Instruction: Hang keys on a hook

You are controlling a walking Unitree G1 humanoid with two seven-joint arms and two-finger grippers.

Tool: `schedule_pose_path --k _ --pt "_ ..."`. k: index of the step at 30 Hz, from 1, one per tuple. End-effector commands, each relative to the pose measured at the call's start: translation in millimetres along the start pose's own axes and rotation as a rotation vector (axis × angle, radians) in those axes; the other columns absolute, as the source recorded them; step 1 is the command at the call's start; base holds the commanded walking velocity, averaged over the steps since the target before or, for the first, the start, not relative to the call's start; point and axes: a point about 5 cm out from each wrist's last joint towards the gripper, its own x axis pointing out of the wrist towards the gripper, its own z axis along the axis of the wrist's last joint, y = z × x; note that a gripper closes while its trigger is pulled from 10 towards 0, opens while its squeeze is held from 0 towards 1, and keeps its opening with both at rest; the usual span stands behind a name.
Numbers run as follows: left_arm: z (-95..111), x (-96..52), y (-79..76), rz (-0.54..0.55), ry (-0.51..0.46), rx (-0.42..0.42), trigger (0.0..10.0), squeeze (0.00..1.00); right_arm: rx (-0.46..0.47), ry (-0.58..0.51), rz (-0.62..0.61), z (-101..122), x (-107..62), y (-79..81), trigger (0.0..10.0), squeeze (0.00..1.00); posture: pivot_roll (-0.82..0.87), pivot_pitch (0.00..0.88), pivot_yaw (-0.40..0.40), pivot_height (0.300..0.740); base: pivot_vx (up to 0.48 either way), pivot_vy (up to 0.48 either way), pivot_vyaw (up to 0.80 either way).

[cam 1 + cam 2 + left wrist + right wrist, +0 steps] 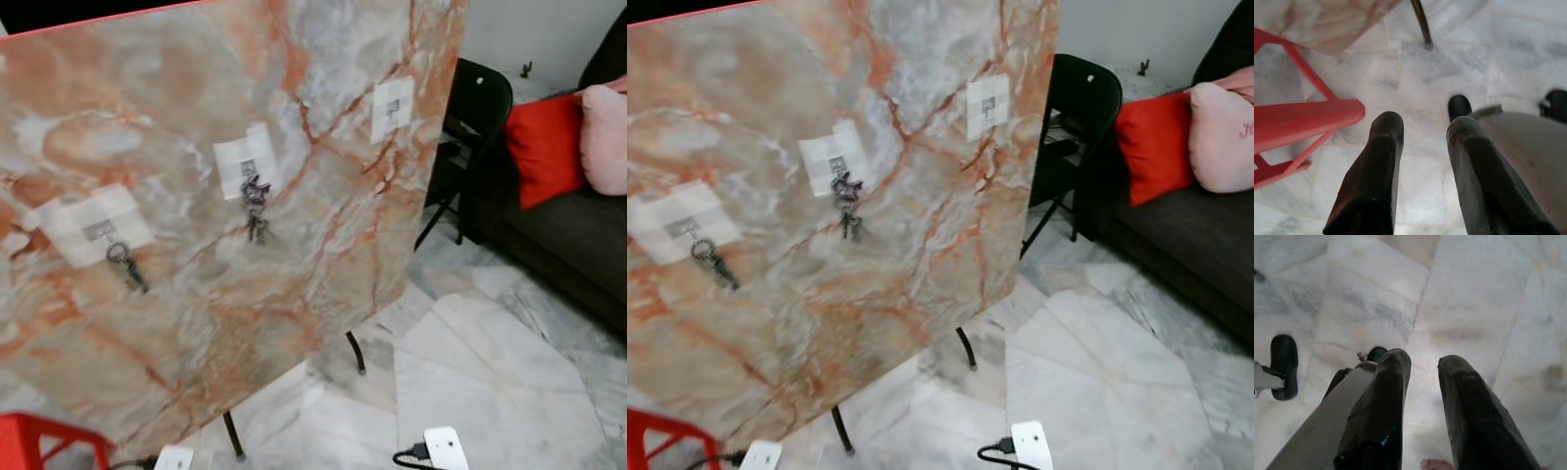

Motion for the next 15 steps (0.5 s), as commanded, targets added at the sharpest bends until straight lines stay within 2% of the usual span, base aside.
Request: schedule_pose_path --k 1,3,6,15 --pt "-12.6 -2.1 3.0 0.013 0.041 -0.024 10.0 0.0 -0.013 -0.005 0.005 2.4 0.3 1.5 10.0 0.0 0.01 0.0 0.005 0.74 0.0 0.0 0.8" --pt "-12.0 -1.9 3.1 0.012 0.042 -0.035 10.0 0.0 -0.013 -0.004 0.007 2.4 0.3 1.7 10.0 0.0 0.0 0.0 0.008 0.74 0.0 0.0 0.8" --pt "-11.0 -1.4 4.3 0.027 0.04 -0.145 10.0 0.0 -0.016 -0.004 0.009 2.5 0.3 2.3 10.0 0.0 0.0 0.0 0.013 0.74 0.0 0.0 0.8" --pt "-6.9 -0.5 3.2 0.025 0.021 -0.174 10.0 0.0 -0.021 -0.002 0.01 1.8 0.2 3.5 10.0 0.0 -0.01 0.0 0.018 0.74 0.0 0.0 0.8"
